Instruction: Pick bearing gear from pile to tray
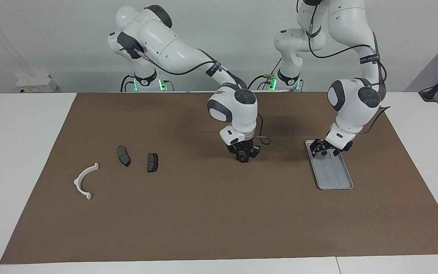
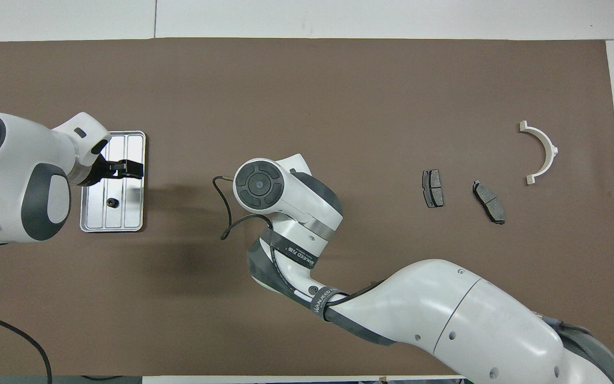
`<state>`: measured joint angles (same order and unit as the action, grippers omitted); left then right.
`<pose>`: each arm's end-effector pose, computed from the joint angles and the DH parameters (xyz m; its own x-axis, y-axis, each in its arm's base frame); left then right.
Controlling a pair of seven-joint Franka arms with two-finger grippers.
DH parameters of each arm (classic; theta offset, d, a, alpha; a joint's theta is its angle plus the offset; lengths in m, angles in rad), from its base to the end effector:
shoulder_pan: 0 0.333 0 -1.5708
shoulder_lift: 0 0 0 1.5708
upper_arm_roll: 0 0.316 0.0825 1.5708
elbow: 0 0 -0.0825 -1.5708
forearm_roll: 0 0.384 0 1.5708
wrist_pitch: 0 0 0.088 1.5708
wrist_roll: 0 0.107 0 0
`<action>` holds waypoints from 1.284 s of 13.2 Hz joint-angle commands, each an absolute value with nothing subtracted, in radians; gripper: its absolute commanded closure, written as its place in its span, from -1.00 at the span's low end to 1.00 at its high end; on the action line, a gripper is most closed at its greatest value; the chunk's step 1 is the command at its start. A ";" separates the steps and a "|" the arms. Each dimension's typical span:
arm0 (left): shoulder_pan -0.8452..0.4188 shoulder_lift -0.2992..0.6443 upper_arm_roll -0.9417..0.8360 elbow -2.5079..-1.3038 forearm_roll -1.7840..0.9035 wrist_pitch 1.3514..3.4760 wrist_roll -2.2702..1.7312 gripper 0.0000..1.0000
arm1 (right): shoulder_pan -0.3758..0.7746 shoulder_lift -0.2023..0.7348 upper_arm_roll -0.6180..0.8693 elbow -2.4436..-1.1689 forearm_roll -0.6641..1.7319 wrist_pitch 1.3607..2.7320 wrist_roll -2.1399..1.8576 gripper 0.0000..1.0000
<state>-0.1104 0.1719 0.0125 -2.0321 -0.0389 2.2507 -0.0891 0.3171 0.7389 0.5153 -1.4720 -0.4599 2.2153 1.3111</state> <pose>0.5837 -0.0586 0.3668 0.9989 0.0154 0.0436 0.0140 -0.9994 0.0332 0.5492 0.4747 0.2910 0.9345 -0.3468 0.0806 -0.3397 -0.9362 -0.0901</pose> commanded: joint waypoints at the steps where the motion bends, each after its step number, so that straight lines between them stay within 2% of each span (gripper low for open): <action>1: -0.233 0.212 0.023 -1.962 -0.040 2.246 -0.323 -1.00 | 0.311 0.730 0.517 -1.467 -0.492 2.192 1.348 -1.00; 3: -0.297 0.239 0.023 -1.956 -0.044 2.292 -0.437 -1.00 | 0.296 0.721 0.520 -1.411 -0.488 2.152 1.345 -1.00; 6: -0.334 0.334 0.025 -1.850 -0.051 2.281 -0.502 -1.00 | 0.221 0.674 0.528 -1.407 -0.480 2.143 1.287 -1.00; 8: -0.366 0.351 0.025 -1.842 -0.049 2.290 -0.572 -1.00 | 0.163 0.634 0.543 -1.407 -0.435 2.141 1.179 -1.00; 12: -0.515 0.425 0.029 -1.775 -0.043 2.292 -0.797 -1.00 | 0.083 0.563 0.549 -1.407 -0.315 2.057 0.962 -1.00; 16: -0.583 0.428 0.031 -1.805 -0.034 2.286 -0.839 -0.99 | 0.023 0.502 0.549 -1.407 -0.243 1.981 0.803 -1.00; 17: -0.583 0.425 0.031 -1.822 -0.032 2.289 -0.841 -0.88 | -0.007 0.488 0.549 -1.405 -0.230 1.959 0.743 -1.00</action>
